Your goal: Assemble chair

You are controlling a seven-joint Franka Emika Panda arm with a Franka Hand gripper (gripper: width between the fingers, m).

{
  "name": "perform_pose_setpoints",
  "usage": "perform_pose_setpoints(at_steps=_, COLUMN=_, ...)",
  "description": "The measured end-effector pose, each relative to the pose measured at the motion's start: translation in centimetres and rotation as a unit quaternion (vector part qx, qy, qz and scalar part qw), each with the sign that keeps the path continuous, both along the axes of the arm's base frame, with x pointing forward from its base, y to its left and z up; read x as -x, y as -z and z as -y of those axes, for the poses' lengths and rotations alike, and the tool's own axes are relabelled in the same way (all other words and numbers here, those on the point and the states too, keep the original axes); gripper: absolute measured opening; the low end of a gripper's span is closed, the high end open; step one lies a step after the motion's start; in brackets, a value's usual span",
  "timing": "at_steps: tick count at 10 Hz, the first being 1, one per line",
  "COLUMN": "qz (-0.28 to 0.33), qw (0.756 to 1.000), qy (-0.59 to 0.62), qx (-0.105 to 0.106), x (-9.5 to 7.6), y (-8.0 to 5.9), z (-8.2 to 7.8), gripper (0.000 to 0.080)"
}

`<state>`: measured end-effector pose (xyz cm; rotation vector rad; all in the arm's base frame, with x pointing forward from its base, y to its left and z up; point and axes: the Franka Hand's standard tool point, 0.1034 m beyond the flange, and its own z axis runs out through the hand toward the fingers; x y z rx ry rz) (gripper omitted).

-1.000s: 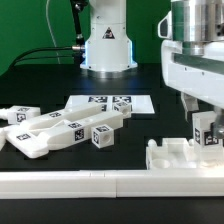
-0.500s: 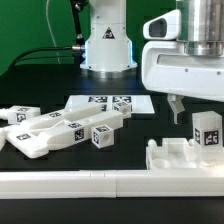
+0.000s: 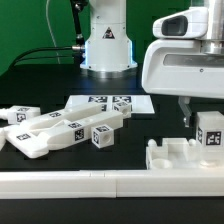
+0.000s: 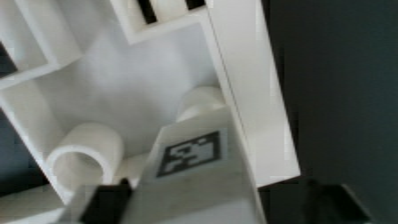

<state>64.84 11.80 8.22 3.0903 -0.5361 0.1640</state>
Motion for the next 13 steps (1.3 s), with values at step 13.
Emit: perform_pose_setpoints(at_steps=13, qz=-0.017, qw=0.874, qy=0.48, qx=-0.079, x=0.1, y=0.51, z=-0.41, gripper=0.0454)
